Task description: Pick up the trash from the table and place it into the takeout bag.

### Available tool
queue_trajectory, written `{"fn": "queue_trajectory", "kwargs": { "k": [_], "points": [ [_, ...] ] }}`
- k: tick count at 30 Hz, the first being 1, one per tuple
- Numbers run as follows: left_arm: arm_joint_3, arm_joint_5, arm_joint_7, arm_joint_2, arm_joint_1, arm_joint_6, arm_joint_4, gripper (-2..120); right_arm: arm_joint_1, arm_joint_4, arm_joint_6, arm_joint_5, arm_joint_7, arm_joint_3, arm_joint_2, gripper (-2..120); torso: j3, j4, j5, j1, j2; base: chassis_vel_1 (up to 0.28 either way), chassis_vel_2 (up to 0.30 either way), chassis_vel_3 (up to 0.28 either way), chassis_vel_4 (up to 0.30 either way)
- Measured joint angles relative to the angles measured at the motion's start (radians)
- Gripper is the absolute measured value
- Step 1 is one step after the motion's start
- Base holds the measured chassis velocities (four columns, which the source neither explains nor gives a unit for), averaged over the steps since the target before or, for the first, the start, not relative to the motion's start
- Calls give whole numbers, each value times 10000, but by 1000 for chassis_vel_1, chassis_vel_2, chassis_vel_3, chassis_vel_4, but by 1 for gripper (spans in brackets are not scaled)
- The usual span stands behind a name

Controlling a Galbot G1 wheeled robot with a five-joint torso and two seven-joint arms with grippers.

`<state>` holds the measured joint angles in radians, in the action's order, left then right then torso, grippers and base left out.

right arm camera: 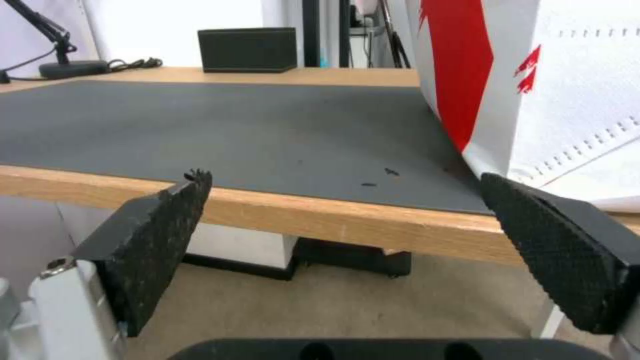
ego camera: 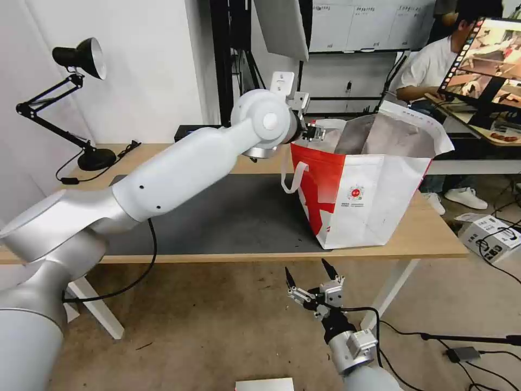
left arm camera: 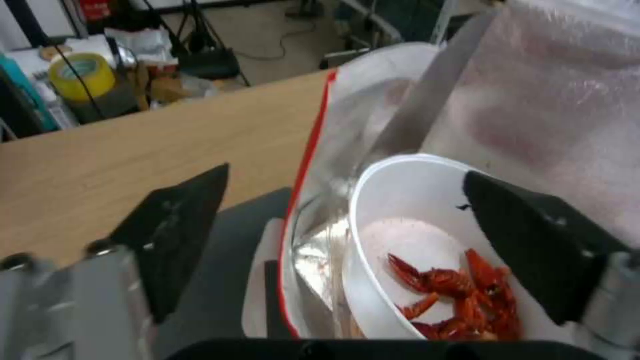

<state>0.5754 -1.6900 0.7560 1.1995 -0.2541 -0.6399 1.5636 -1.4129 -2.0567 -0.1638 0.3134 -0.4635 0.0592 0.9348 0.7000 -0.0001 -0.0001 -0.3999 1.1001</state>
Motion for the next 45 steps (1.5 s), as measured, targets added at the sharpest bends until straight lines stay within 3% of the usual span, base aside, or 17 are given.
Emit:
{"fn": "queue_trajectory", "kwargs": {
  "k": [5,8,9,12,13,16,21,25,28,29,31,32,36,39,42,43,45],
  "points": [
    [-125,198,-256,-481,91,141,447,107,0,0,0,0,0,0,0,100,0,1,0,-1,0,0,0,0,0],
    [-240,411,-592,-1348,352,365,1146,112,0,1,0,0,0,0,0,100,0,-1,0,0,0,0,0,0,0],
    [-240,411,-592,-1348,352,365,1146,112,0,1,0,0,0,0,0,100,0,-1,0,0,0,0,0,0,0],
    [-497,573,-786,-2412,784,566,1847,114,0,1,0,0,0,0,0,100,0,4,-2,0,0,0,0,0,0],
    [-497,573,-786,-2412,784,566,1847,114,0,1,0,0,0,0,0,100,0,4,-2,0,0,0,0,0,0],
    [-1067,810,-1183,-3514,1551,858,2527,114,0,0,0,1,0,0,0,100,0,2,-3,0,0,0,0,0,0],
    [-1799,1219,-1842,-4515,2623,1301,3132,111,0,1,0,0,-1,0,0,100,-1,0,-2,-1,0,0,0,0,0],
    [-2800,1463,-2478,-5295,4083,1855,3692,105,1,1,0,0,0,0,0,100,0,2,-7,0,0,0,0,0,0],
    [-5145,2120,-3283,-6442,6683,2705,4440,101,1,1,0,1,-1,0,-1,100,0,-3,-3,-1,-1,0,0,0,0],
    [-5145,2120,-3283,-6442,6683,2705,4440,101,1,1,0,1,-1,0,-1,100,0,-3,-3,-1,-1,0,0,0,0],
    [-6387,2345,-3591,-7157,8495,3475,4910,100,1,1,0,1,2,0,-1,100,-2,17,2,2,0,0,0,0,0],
    [-6387,2345,-3591,-7157,8495,3475,4910,100,1,1,0,1,2,0,-1,100,-2,17,2,2,0,0,0,0,0],
    [-6620,2956,-4116,-7130,9637,4635,4907,100,1,1,0,0,0,0,0,100,0,-3,-10,1,-1,0,0,0,0],
    [-6992,3407,-4296,-7070,10205,5292,4909,100,1,1,0,0,0,0,0,100,0,-8,7,-1,-1,0,0,0,0],
    [-8213,4335,-4917,-6989,11961,6666,4851,100,1,1,0,1,-1,0,-1,100,0,0,0,-1,-1,0,0,0,0],
    [-8213,4335,-4917,-6989,11961,6666,4851,100,1,1,0,1,-1,0,-1,100,0,0,0,-1,-1,0,0,0,0],
    [-9199,4675,-5368,-6854,13085,7083,4833,100,0,1,0,0,-2,0,0,100,-1,3,0,0,0,0,0,0,0]
  ]
}}
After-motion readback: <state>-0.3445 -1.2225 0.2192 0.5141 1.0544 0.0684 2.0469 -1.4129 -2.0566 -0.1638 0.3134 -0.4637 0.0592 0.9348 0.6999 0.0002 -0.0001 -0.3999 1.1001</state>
